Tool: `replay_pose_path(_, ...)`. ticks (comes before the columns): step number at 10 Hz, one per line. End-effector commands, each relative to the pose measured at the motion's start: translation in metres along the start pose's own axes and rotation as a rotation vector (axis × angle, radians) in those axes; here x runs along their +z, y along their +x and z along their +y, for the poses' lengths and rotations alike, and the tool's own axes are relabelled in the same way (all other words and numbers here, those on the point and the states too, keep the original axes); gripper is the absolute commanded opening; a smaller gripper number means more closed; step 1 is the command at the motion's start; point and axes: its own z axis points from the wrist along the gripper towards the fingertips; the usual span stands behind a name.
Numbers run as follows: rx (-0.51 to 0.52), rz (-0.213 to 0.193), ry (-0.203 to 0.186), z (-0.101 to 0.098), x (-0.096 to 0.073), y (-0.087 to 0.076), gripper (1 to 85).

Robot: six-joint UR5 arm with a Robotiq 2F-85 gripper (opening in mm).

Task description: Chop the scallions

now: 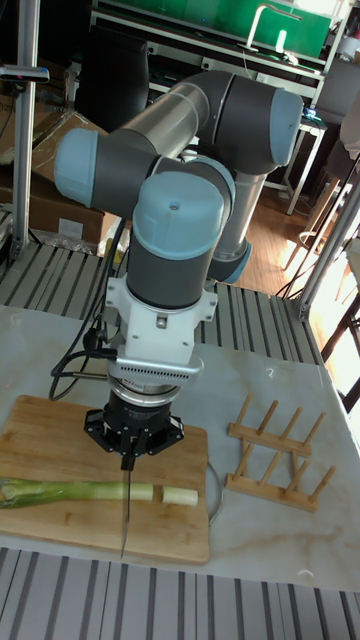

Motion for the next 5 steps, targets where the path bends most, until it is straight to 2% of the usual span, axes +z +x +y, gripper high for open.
replay_pose_path(1, 0.012, -0.007, 0.004, -0.0086, -0.0015, -0.0001, 1.0)
replay_pose_path(5, 0.015, -0.015, -0.008, -0.0079, 0.0033, -0.0029, 1.0)
